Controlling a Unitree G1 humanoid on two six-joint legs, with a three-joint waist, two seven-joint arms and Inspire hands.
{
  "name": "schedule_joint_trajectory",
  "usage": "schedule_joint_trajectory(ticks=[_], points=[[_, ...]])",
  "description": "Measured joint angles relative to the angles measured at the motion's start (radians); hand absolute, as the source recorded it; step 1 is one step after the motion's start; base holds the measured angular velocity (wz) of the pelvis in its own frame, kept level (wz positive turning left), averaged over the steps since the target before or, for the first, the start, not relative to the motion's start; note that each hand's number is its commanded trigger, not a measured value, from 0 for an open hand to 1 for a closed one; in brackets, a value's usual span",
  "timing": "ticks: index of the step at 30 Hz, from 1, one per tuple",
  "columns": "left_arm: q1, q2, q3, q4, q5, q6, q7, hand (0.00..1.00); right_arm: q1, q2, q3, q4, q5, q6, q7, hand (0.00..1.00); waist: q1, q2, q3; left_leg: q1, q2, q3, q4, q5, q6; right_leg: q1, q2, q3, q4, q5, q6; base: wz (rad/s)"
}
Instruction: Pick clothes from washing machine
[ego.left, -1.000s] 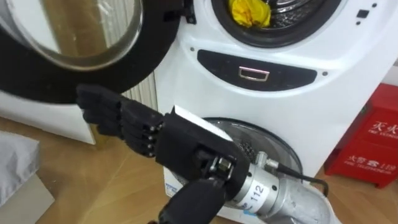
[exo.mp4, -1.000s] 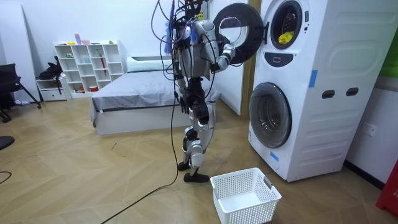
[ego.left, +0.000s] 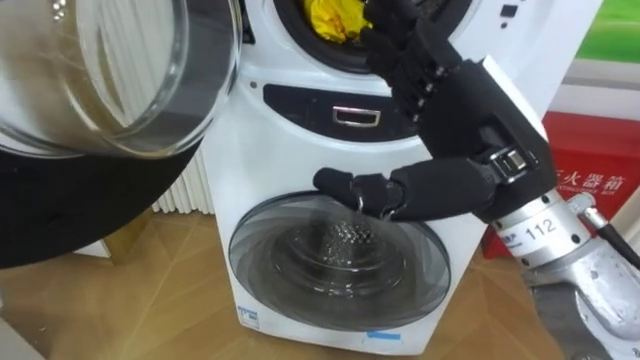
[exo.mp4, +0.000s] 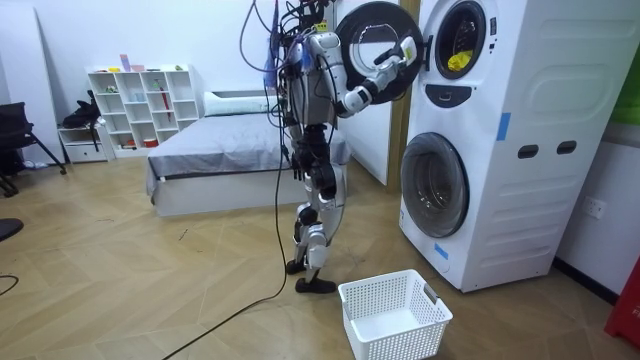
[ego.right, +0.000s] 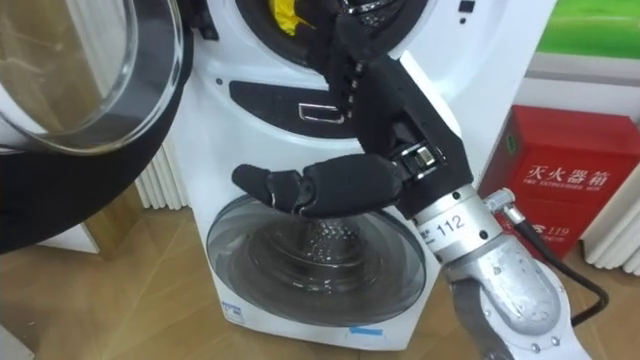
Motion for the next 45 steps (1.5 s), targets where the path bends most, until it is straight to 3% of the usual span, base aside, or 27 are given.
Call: schedule_joint_trajectory(ticks=[8, 10, 12, 15, 18, 20, 22, 23, 24, 25, 26, 27, 30, 31, 32, 33, 35, 37, 38, 40, 41, 43, 45], points=[[-0.023, -0.002, 0.005, 0.000, 0.039, 0.007, 0.005, 0.00, -0.001, 0.006, 0.001, 0.057, -0.064, 0.000, -0.038, 0.00, 0.004, -0.002, 0.0006, 0.006, 0.003, 0.001, 0.009, -0.011, -0.002, 0.003, 0.005, 0.014, 0.002, 0.000, 0.000, -0.06], [-0.025, 0.000, 0.005, 0.001, 0.038, 0.007, 0.016, 0.00, -0.014, 0.006, 0.003, 0.081, -0.069, 0.000, -0.037, 0.00, 0.004, -0.012, 0.0007, -0.004, 0.005, 0.001, 0.038, -0.019, 0.001, 0.007, 0.006, 0.015, 0.004, -0.003, -0.003, -0.03], [-0.028, 0.001, 0.005, 0.004, 0.038, 0.010, 0.020, 0.00, -0.027, 0.006, 0.003, 0.108, -0.088, 0.000, -0.037, 0.00, 0.006, -0.025, 0.0041, -0.017, 0.010, 0.000, 0.093, -0.036, -0.001, 0.018, 0.009, 0.016, 0.005, -0.008, -0.005, 0.00], [-0.019, 0.001, 0.005, 0.004, 0.039, 0.032, 0.020, 0.00, -0.052, 0.014, 0.004, 0.195, -0.121, 0.000, -0.045, 0.00, 0.024, -0.025, 0.0072, -0.109, 0.059, -0.003, 0.351, -0.097, -0.002, 0.021, 0.019, 0.023, 0.074, -0.054, -0.017, -0.13], [-0.019, 0.000, 0.004, 0.005, 0.040, 0.047, 0.020, 0.00, -0.067, 0.015, 0.004, 0.246, -0.148, 0.000, -0.069, 0.00, 0.030, -0.026, 0.0063, -0.159, 0.079, -0.002, 0.470, -0.100, 0.000, 0.030, 0.026, 0.025, 0.093, -0.069, -0.022, 0.03], [-0.017, -0.004, 0.003, 0.002, 0.039, 0.052, 0.020, 0.00, -0.089, 0.018, 0.007, 0.258, -0.147, 0.000, -0.089, 0.00, 0.030, -0.023, 0.0100, -0.216, 0.081, -0.001, 0.465, -0.103, -0.005, 0.029, 0.029, 0.024, 0.091, -0.075, -0.023, 0.03], [-0.017, -0.007, 0.005, -0.001, 0.040, 0.065, 0.020, 0.00, -0.097, 0.018, 0.007, 0.258, -0.143, 0.001, -0.105, 0.00, 0.035, -0.027, 0.0065, -0.269, 0.071, -0.003, 0.380, -0.098, -0.006, 0.032, 0.027, 0.025, 0.091, -0.081, -0.019, -0.03], [-0.016, -0.007, 0.005, -0.001, 0.040, 0.072, 0.020, 0.00, -0.101, 0.019, 0.007, 0.258, -0.136, 0.001, -0.111, 0.00, 0.043, -0.021, 0.0097, -0.297, 0.068, 0.001, 0.311, -0.062, -0.007, 0.041, 0.027, 0.026, 0.090, -0.087, -0.016, -0.19], [-0.012, -0.005, 0.004, -0.001, 0.039, 0.076, 0.020, 0.00, -0.100, 0.020, 0.014, 0.260, -0.134, 0.002, -0.119, 0.00, 0.054, -0.023, 0.0083, -0.307, 0.065, 0.001, 0.273, 0.004, 0.002, 0.055, 0.024, 0.038, 0.086, -0.093, -0.011, -0.21], [-0.009, -0.005, 0.004, -0.001, 0.039, 0.077, 0.020, 0.00, -0.100, 0.021, 0.018, 0.259, -0.134, 0.001, -0.121, 0.00, 0.058, -0.025, 0.0059, -0.307, 0.061, -0.001, 0.255, 0.036, 0.007, 0.062, 0.022, 0.044, 0.085, -0.096, -0.007, -0.20], [-0.006, -0.004, 0.002, -0.001, 0.039, 0.077, 0.020, 0.00, -0.101, 0.024, 0.023, 0.260, -0.133, 0.001, -0.128, 0.00, 0.060, -0.036, -0.0016, -0.299, 0.049, 0.004, 0.236, 0.067, 0.020, 0.068, 0.013, 0.056, 0.083, -0.104, 0.001, -0.06], [-0.006, -0.004, 0.002, -0.001, 0.039, 0.077, 0.020, 0.00, -0.102, 0.026, 0.027, 0.259, -0.133, 0.001, -0.130, 0.00, 0.058, -0.043, -0.0050, -0.293, 0.041, 0.008, 0.224, 0.069, 0.023, 0.070, 0.006, 0.057, 0.081, -0.105, 0.005, -0.05], [-0.018, -0.012, 0.003, 0.000, 0.040, 0.073, 0.020, 0.00, -0.130, 0.026, 0.036, 0.267, -0.135, 0.001, -0.152, 0.00, 0.053, -0.053, 0.0009, -0.284, 0.025, 0.018, 0.234, 0.064, 0.033, 0.080, -0.013, 0.071, 0.068, -0.098, 0.017, -0.01], [-0.021, -0.012, 0.003, 0.000, 0.040, 0.072, 0.020, 0.00, -0.135, 0.026, 0.039, 0.275, -0.141, 0.001, -0.159, 0.00, 0.044, -0.038, 0.0153, -0.285, 0.020, 0.018, 0.242, 0.050, 0.038, 0.095, -0.015, 0.096, 0.068, -0.096, 0.021, 0.19], [-0.019, -0.011, 0.003, -0.002, 0.039, 0.069, 0.020, 0.00, -0.133, 0.023, 0.038, 0.275, -0.145, 0.001, -0.163, 0.00, 0.033, -0.038, 0.0082, -0.280, 0.015, 0.021, 0.232, 0.039, 0.041, 0.095, -0.017, 0.112, 0.071, -0.099, 0.026, 0.22], [-0.020, -0.009, 0.005, -0.003, 0.038, 0.068, 0.020, 0.00, -0.134, 0.022, 0.036, 0.274, -0.144, 0.001, -0.166, 0.00, 0.029, -0.039, 0.0065, -0.277, 0.009, 0.021, 0.221, 0.036, 0.044, 0.092, -0.021, 0.112, 0.073, -0.102, 0.034, 0.19], [-0.026, -0.008, 0.006, -0.003, 0.039, 0.072, 0.019, 0.00, -0.132, 0.021, 0.032, 0.274, -0.158, 0.001, -0.168, 0.00, 0.027, -0.044, 0.0060, -0.266, -0.013, 0.022, 0.220, 0.030, 0.053, 0.092, -0.043, 0.101, 0.076, -0.119, 0.066, 0.10], [-0.031, -0.011, 0.003, -0.003, 0.037, 0.082, 0.014, 0.00, -0.131, 0.022, 0.032, 0.274, -0.152, 0.001, -0.170, 0.00, 0.027, -0.033, 0.0090, -0.278, -0.025, 0.031, 0.259, 0.003, 0.069, 0.102, -0.053, 0.109, 0.097, -0.129, 0.085, 0.14], [-0.034, -0.011, 0.001, -0.003, 0.038, 0.095, 0.013, 0.00, -0.128, 0.022, 0.032, 0.274, -0.145, 0.001, -0.174, 0.00, 0.014, -0.031, 0.0049, -0.279, -0.043, 0.037, 0.264, -0.010, 0.077, 0.104, -0.065, 0.115, 0.122, -0.148, 0.119, 0.44], [-0.067, -0.012, -0.017, -0.003, 0.038, 0.108, 0.013, 0.00, -0.123, 0.014, 0.016, 0.275, -0.140, 0.000, -0.190, 0.00, -0.005, -0.032, 0.0002, -0.244, -0.065, 0.057, 0.223, -0.009, 0.093, 0.080, -0.094, 0.111, 0.195, -0.168, 0.155, 0.71], [-0.091, -0.013, -0.016, -0.003, 0.038, 0.114, 0.012, 0.00, -0.119, 0.015, 0.010, 0.284, -0.150, 0.001, -0.198, 0.00, 0.002, -0.030, 0.0021, -0.213, -0.074, 0.077, 0.194, -0.009, 0.102, 0.060, -0.113, 0.105, 0.265, -0.167, 0.159, 0.38], [-0.101, -0.003, -0.014, -0.003, 0.038, 0.115, 0.013, 0.00, -0.117, 0.024, 0.016, 0.293, -0.180, 0.000, -0.198, 0.00, 0.010, -0.030, 0.0025, -0.160, -0.090, 0.077, 0.163, -0.013, 0.110, 0.031, -0.141, 0.100, 0.392, -0.141, 0.171, 0.06], [-0.106, 0.014, -0.019, -0.005, 0.038, 0.116, 0.017, 0.00, -0.099, 0.021, 0.012, 0.293, -0.182, -0.002, -0.203, 0.00, -0.002, -0.024, 0.0023, -0.104, -0.093, 0.057, 0.126, -0.016, 0.114, 0.014, -0.153, 0.075, 0.503, -0.069, 0.179, 0.22]])
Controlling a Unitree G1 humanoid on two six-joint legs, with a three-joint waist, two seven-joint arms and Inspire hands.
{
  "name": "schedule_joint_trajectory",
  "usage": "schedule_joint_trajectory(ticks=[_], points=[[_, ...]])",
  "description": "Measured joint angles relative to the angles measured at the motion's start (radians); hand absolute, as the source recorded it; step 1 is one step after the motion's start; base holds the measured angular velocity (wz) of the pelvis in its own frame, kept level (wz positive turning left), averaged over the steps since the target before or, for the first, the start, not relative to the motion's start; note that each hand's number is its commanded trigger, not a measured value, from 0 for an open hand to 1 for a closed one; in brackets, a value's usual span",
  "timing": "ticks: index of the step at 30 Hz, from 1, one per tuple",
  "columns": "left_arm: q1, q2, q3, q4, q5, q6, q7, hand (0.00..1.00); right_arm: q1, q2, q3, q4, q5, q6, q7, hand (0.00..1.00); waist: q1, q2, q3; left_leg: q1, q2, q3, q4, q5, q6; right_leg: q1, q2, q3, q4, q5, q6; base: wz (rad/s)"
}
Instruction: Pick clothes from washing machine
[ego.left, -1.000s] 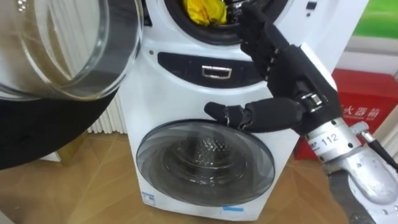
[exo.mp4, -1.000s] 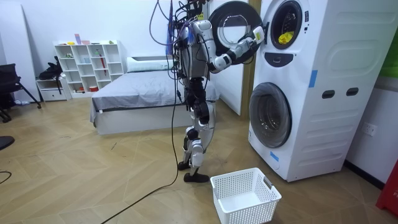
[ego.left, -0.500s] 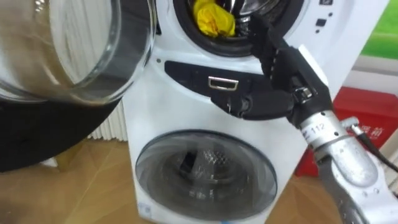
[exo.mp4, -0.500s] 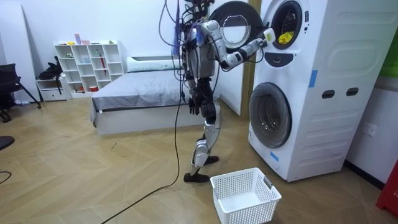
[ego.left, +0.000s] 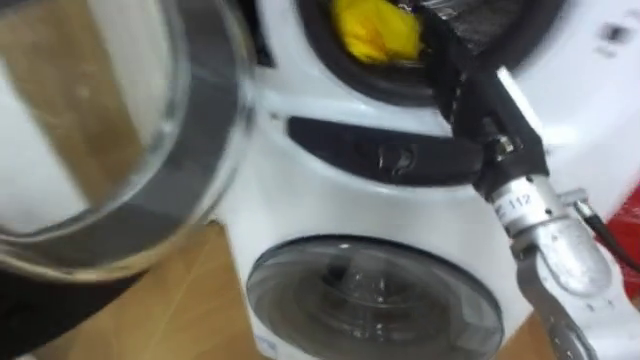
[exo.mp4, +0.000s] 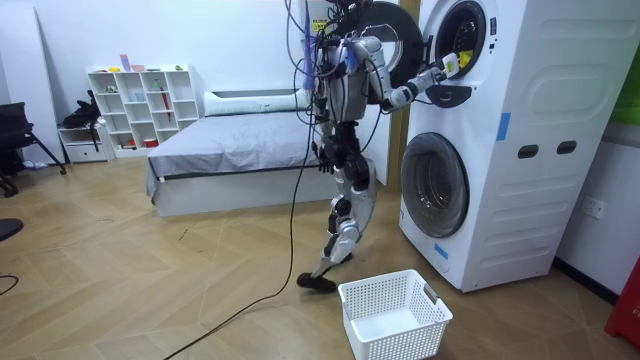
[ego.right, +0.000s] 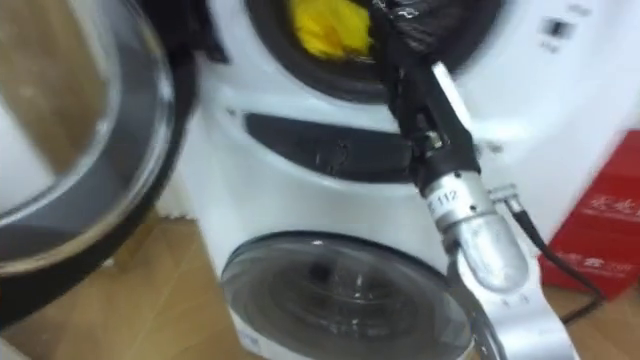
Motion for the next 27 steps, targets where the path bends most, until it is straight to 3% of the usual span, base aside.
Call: schedule_joint_trajectory(ticks=[1, 2, 3, 4, 5, 6, 7, 8, 10, 14, 17, 27], points=[[-0.002, 0.011, -0.014, -0.012, 0.001, 0.000, 0.005, 0.00, 0.015, 0.001, -0.005, 0.002, 0.009, -0.001, 0.000, 0.00, -0.007, 0.012, 0.0020, 0.031, 0.007, -0.041, -0.028, -0.003, 0.004, -0.028, 0.002, -0.001, 0.073, 0.037, 0.003, 0.15], [-0.016, 0.015, -0.015, -0.025, 0.002, -0.003, 0.020, 0.00, 0.028, 0.003, -0.011, -0.002, 0.002, -0.013, 0.000, 0.00, -0.006, 0.008, -0.0012, 0.038, 0.011, -0.087, -0.036, -0.003, 0.004, -0.080, 0.000, 0.013, 0.106, -0.012, -0.006, 0.00], [-0.022, 0.016, -0.015, -0.027, 0.002, -0.006, 0.025, 0.00, 0.030, 0.003, -0.010, -0.005, 0.002, -0.022, 0.003, 0.00, -0.006, 0.010, 0.0004, 0.039, 0.018, -0.105, -0.039, -0.003, 0.003, -0.116, 0.003, 0.021, 0.114, -0.038, -0.014, -0.19], [-0.035, 0.014, -0.015, -0.025, 0.002, -0.014, 0.026, 0.00, 0.044, 0.002, -0.006, -0.025, 0.001, -0.027, 0.023, 0.00, -0.010, 0.022, 0.0048, 0.041, 0.037, -0.139, -0.039, -0.003, 0.002, -0.191, 0.009, 0.034, 0.091, -0.065, -0.031, -0.25], [-0.035, 0.014, -0.016, -0.023, 0.001, -0.024, 0.026, 0.00, 0.045, 0.004, 0.013, -0.035, 0.003, -0.025, 0.038, 0.00, -0.024, 0.034, 0.0046, 0.044, 0.056, -0.177, -0.039, -0.003, -0.008, -0.247, 0.022, 0.045, -0.023, -0.059, -0.034, -0.15], [-0.035, 0.015, -0.016, -0.022, 0.001, -0.030, 0.027, 0.00, 0.045, 0.004, 0.024, -0.038, 0.004, -0.024, 0.040, 0.00, -0.029, 0.032, 0.0033, 0.049, 0.059, -0.183, -0.040, -0.005, -0.015, -0.252, 0.020, 0.047, -0.108, -0.031, -0.029, 0.05], [-0.038, 0.016, -0.017, -0.015, 0.001, -0.042, 0.027, 0.00, 0.045, 0.005, 0.033, -0.039, 0.001, -0.018, 0.040, 0.00, -0.033, 0.021, 0.0046, 0.072, 0.055, -0.176, -0.039, -0.030, -0.050, -0.249, 0.007, 0.060, -0.279, 0.084, -0.018, 0.39], [-0.034, 0.001, -0.016, -0.014, 0.001, -0.053, 0.031, 0.00, 0.058, 0.004, 0.032, -0.035, 0.003, -0.016, 0.038, 0.00, -0.041, 0.029, -0.0004, 0.106, 0.061, -0.181, -0.040, -0.068, -0.060, -0.227, 0.002, 0.054, -0.269, 0.145, -0.022, 0.42], [-0.028, -0.013, -0.016, -0.015, 0.000, -0.052, 0.038, 0.00, 0.058, -0.006, 0.034, -0.036, 0.013, -0.014, 0.041, 0.00, -0.023, 0.038, -0.0022, 0.121, 0.077, -0.139, -0.059, -0.064, -0.065, -0.203, 0.024, 0.057, -0.298, 0.144, -0.030, 0.11], [0.016, -0.013, -0.010, -0.015, 0.001, -0.028, 0.048, 0.00, 0.051, -0.017, 0.024, -0.038, 0.040, -0.011, 0.066, 0.00, 0.009, 0.044, -0.0021, 0.131, 0.102, -0.111, -0.095, -0.055, -0.081, -0.181, 0.072, 0.071, -0.391, 0.194, -0.045, -0.25], [0.051, -0.017, -0.010, -0.014, 0.001, -0.024, 0.048, 0.00, 0.050, -0.015, 0.009, -0.038, 0.038, -0.003, 0.069, 0.00, 0.009, 0.038, -0.0043, 0.137, 0.106, -0.113, -0.106, -0.052, -0.084, -0.166, 0.081, 0.074, -0.415, 0.203, -0.044, 0.02], [0.068, -0.037, 0.005, -0.054, 0.001, -0.031, 0.048, 0.00, 0.036, -0.013, -0.040, -0.066, 0.103, 0.002, 0.056, 0.00, 0.002, 0.018, -0.0099, 0.153, 0.117, -0.097, -0.142, -0.052, -0.084, -0.160, 0.098, 0.082, -0.447, 0.207, -0.042, -0.04]])
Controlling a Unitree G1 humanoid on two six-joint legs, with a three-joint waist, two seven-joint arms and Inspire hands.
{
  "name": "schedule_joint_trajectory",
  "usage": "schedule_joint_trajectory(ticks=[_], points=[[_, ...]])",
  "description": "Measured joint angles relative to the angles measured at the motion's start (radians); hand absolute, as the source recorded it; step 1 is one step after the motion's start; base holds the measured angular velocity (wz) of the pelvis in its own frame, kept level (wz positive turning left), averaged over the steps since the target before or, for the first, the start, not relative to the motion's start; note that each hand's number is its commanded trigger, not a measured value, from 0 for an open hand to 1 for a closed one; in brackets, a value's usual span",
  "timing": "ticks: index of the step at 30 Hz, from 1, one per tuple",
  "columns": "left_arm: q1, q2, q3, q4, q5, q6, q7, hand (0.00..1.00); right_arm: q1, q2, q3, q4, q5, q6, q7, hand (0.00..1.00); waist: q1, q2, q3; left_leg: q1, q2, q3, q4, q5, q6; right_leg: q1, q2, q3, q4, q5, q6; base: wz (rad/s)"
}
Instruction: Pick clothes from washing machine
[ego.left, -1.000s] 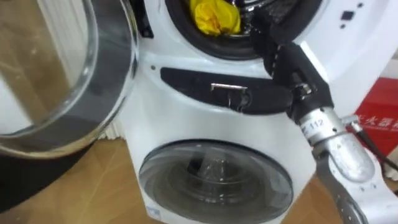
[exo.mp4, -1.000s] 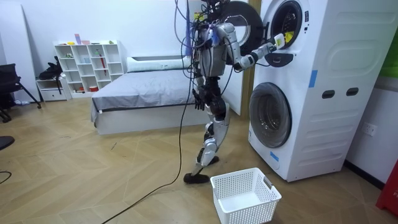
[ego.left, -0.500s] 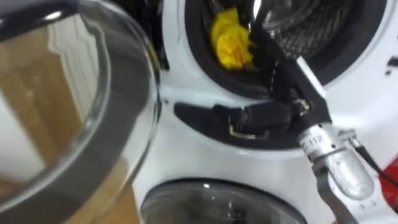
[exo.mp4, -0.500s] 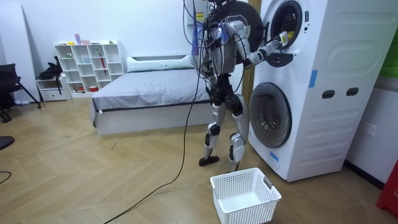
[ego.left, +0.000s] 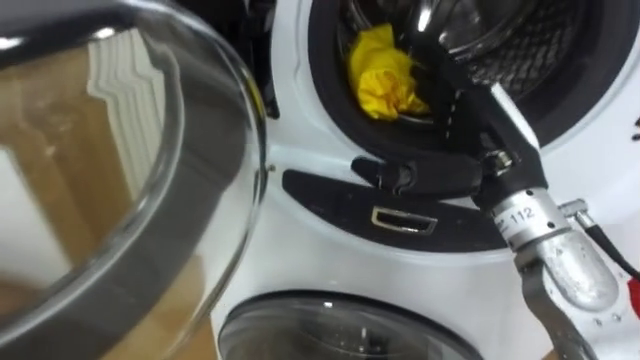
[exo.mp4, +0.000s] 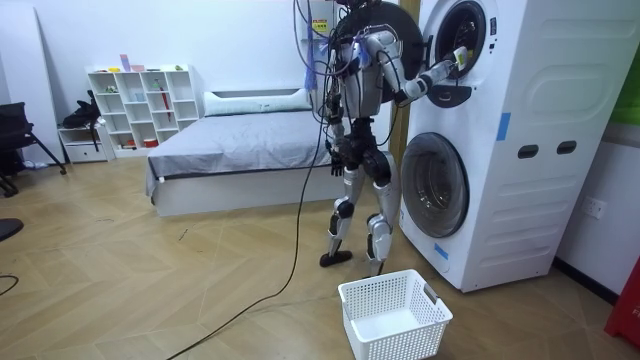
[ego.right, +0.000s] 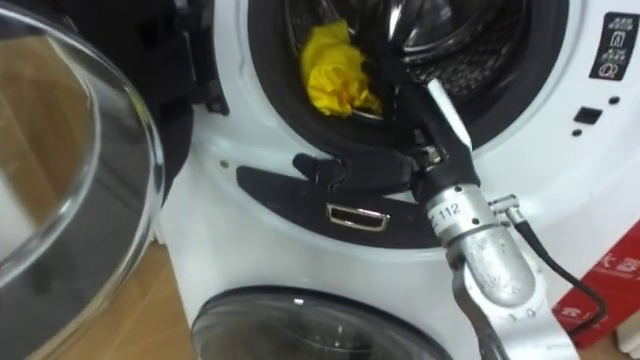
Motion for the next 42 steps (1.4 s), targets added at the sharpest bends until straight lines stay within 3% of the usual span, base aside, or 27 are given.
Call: schedule_joint_trajectory(ticks=[5, 15, 22, 28, 32, 37, 42], points=[[-0.001, 0.001, 0.001, -0.012, 0.000, -0.022, 0.000, 0.00, -0.001, -0.001, -0.029, -0.033, 0.013, 0.000, -0.030, 0.00, -0.014, 0.005, 0.0057, 0.015, 0.003, -0.001, -0.016, 0.000, 0.001, 0.009, 0.001, -0.014, -0.004, -0.001, 0.002, 0.00], [0.021, 0.000, 0.001, -0.009, 0.001, -0.022, 0.000, 0.00, -0.016, -0.002, -0.038, -0.039, 0.014, 0.000, -0.030, 0.00, -0.026, 0.012, 0.0108, 0.015, 0.003, -0.001, -0.022, -0.002, 0.003, 0.011, 0.001, -0.014, -0.004, -0.001, 0.003, 0.00], [0.048, -0.001, 0.045, -0.009, 0.021, -0.015, -0.001, 0.00, -0.024, -0.029, -0.047, -0.039, -0.047, 0.007, -0.018, 0.00, -0.024, 0.005, 0.0064, 0.009, 0.000, -0.007, -0.019, -0.002, 0.003, 0.011, -0.003, -0.022, -0.005, -0.005, 0.008, 0.02], [0.040, -0.001, 0.070, -0.012, 0.030, -0.006, -0.011, 0.00, -0.155, -0.042, -0.057, 0.091, -0.065, 0.023, -0.016, 0.00, -0.022, -0.010, 0.0033, 0.004, 0.000, -0.015, -0.014, -0.002, 0.003, 0.011, -0.005, -0.031, -0.006, -0.006, 0.007, 0.03], [0.039, 0.004, 0.068, -0.019, 0.029, 0.015, -0.011, 0.00, -0.248, -0.064, -0.058, 0.176, -0.075, 0.077, -0.014, 0.00, -0.022, -0.026, 0.0029, 0.000, 0.001, -0.021, -0.014, -0.002, 0.003, 0.011, -0.005, -0.038, -0.010, -0.006, 0.007, 0.03], [0.043, 0.005, 0.069, -0.038, 0.060, 0.052, -0.023, 0.00, -0.296, -0.088, -0.057, 0.243, -0.148, 0.104, 0.002, 0.00, -0.008, -0.035, -0.0008, -0.003, 0.003, -0.034, -0.015, -0.002, 0.003, 0.017, -0.005, -0.054, -0.019, -0.006, 0.007, 0.08], [0.039, 0.011, 0.069, -0.042, 0.068, 0.060, -0.048, 0.00, -0.325, -0.105, -0.047, 0.271, -0.326, 0.128, 0.050, 0.00, 0.009, -0.041, 0.0020, -0.002, 0.003, -0.038, -0.014, -0.002, 0.003, 0.018, -0.005, -0.052, -0.018, -0.007, 0.009, 0.02]])
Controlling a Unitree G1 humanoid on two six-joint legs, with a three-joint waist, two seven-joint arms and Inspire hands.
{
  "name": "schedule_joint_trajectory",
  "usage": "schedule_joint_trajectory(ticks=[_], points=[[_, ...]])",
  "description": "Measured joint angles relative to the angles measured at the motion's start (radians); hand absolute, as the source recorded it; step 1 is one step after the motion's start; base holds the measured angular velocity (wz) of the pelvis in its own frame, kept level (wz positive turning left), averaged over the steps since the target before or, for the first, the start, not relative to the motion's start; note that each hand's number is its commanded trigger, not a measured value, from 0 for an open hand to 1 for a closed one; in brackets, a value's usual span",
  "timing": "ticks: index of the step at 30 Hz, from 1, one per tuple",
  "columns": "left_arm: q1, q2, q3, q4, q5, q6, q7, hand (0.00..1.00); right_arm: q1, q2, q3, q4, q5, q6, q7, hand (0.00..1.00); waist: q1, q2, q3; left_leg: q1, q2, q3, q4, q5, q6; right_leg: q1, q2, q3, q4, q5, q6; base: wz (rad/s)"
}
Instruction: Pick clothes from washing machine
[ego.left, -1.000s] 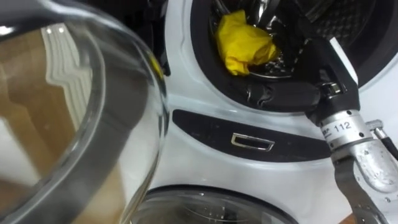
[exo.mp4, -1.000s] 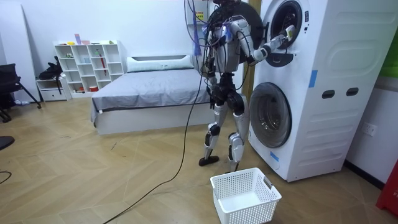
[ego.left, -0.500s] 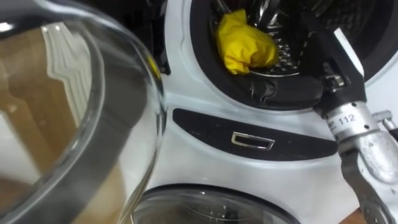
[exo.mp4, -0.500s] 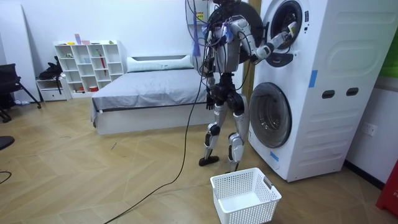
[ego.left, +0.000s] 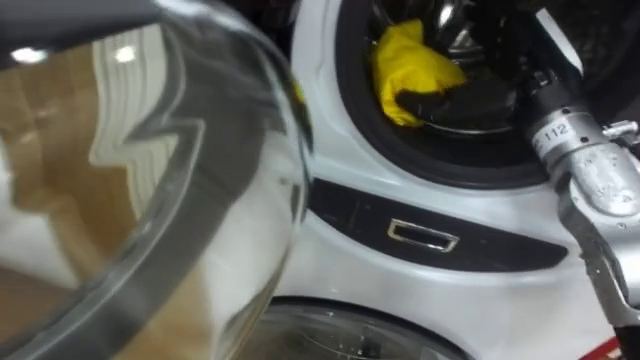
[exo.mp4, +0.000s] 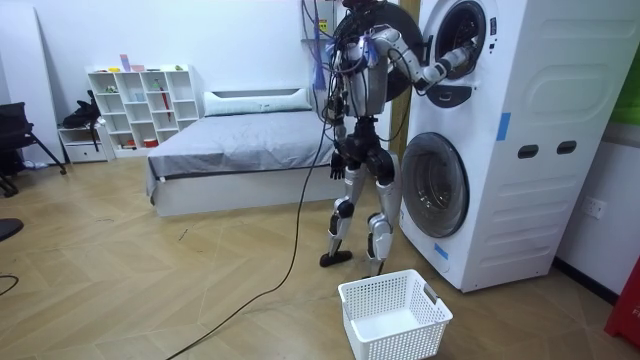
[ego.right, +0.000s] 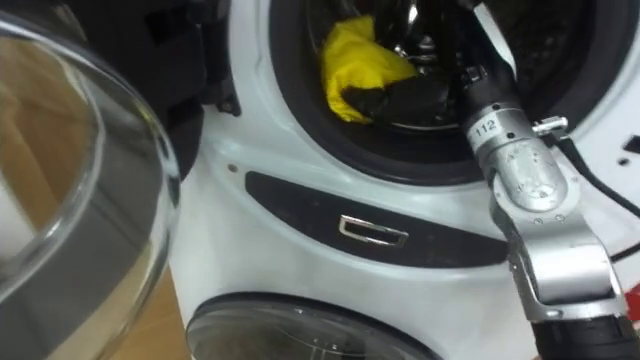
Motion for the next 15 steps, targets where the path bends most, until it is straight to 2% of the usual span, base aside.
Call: schedule_joint_trajectory(ticks=[5, 8, 15], points=[[-0.007, 0.006, 0.004, -0.001, 0.000, 0.000, -0.010, 0.00, -0.073, -0.054, 0.006, 0.121, -0.056, 0.000, 0.043, 0.00, 0.013, -0.024, 0.0056, 0.001, 0.000, -0.009, 0.004, 0.000, -0.001, 0.008, -0.001, -0.011, -0.001, -0.001, -0.002, 0.04], [-0.009, 0.013, 0.013, 0.000, -0.001, 0.000, -0.018, 0.00, -0.107, -0.075, 0.006, 0.186, -0.094, 0.003, 0.059, 0.00, 0.018, -0.043, 0.0013, -0.001, 0.000, -0.016, 0.006, 0.000, -0.001, 0.012, -0.002, -0.019, -0.003, -0.002, -0.003, 0.07], [-0.012, 0.028, 0.032, -0.006, 0.000, 0.008, -0.034, 0.00, -0.137, -0.111, 0.014, 0.210, -0.198, 0.022, 0.136, 0.00, 0.027, -0.056, 0.0004, -0.003, 0.000, -0.023, 0.005, -0.001, -0.001, 0.017, -0.002, -0.023, -0.009, -0.003, -0.001, 0.03]])
